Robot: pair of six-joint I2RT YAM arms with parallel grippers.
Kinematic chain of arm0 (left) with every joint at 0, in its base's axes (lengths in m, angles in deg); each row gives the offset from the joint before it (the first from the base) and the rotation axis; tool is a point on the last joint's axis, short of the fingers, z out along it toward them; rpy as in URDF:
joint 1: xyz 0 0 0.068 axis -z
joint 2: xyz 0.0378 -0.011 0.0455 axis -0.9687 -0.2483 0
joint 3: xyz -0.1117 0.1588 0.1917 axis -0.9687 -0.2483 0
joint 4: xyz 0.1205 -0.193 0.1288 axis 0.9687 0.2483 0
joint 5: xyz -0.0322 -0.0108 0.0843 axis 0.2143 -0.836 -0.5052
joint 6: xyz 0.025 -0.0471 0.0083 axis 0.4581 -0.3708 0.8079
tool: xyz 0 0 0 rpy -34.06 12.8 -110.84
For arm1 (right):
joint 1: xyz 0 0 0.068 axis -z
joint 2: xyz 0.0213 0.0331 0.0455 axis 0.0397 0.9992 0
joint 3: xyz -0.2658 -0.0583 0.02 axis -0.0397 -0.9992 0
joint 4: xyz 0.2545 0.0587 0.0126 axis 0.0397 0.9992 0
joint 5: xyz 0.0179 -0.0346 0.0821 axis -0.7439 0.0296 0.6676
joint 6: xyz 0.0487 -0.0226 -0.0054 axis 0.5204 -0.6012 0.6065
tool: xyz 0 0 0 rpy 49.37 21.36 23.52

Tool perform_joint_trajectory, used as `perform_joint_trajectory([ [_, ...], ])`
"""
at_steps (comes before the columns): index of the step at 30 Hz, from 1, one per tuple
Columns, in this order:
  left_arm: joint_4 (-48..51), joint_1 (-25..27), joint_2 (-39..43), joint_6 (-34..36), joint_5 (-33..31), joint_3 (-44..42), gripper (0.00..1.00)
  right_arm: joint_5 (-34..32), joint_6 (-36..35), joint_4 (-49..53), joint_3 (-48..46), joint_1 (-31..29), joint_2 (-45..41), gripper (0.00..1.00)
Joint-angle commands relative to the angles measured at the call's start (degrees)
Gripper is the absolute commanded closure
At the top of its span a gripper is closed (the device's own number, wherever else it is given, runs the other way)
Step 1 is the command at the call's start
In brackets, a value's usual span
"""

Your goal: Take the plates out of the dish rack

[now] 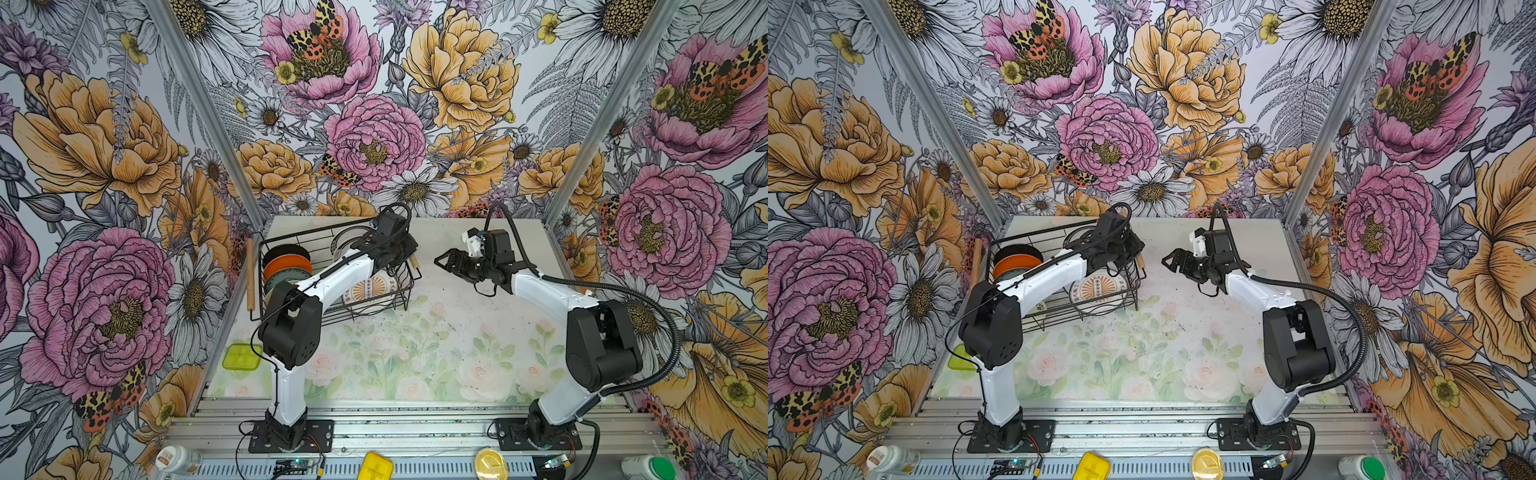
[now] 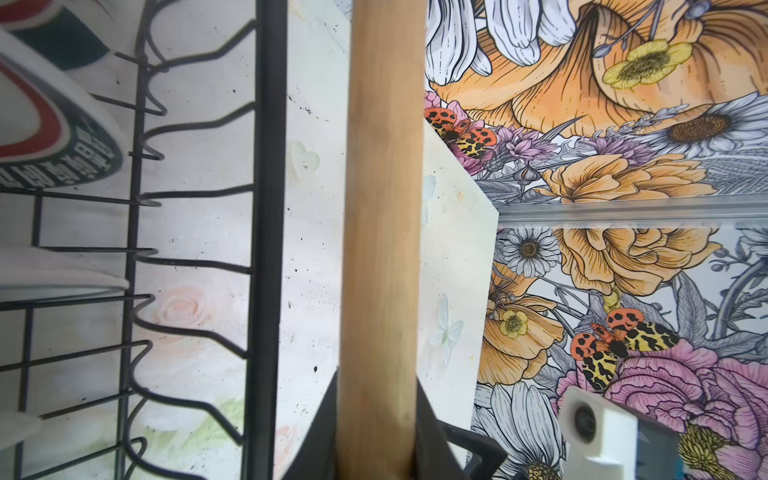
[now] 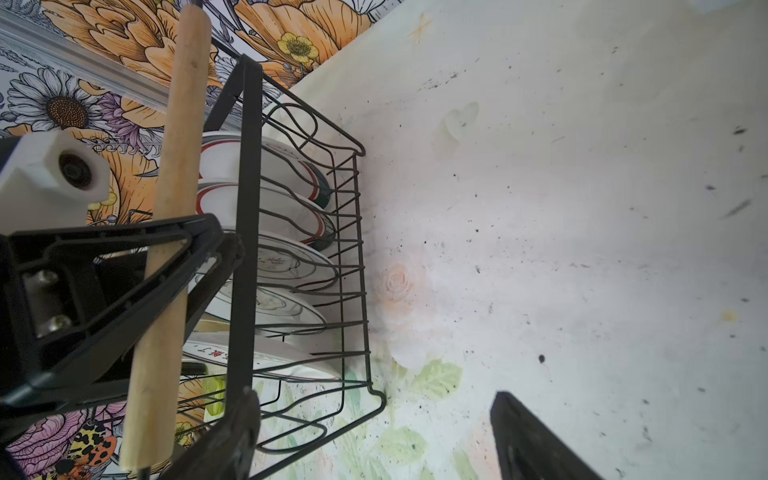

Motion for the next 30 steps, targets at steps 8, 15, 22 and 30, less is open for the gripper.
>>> perform_joint_trajectory([
  [8,3.2,-7.5,-1.4,0.8,2.0,2.5,0.62,-5.5,3.2,-1.8,-6.4,-5.4,-5.2,0.12],
  [15,0.7,-10.8,-4.3,4.0,8.6,5.5,0.46,-9.9,5.9,-2.3,-9.5,-12.0,-7.3,0.12],
  [22,2.1,-13.9,-3.2,10.0,11.7,8.6,0.35,-14.2,8.5,-2.9,-7.4,-18.7,-4.9,0.12],
  [30,7.7,-15.8,1.0,19.1,14.5,10.2,0.01,-17.9,11.1,-4.7,-3.6,-23.6,0.2,0.12],
])
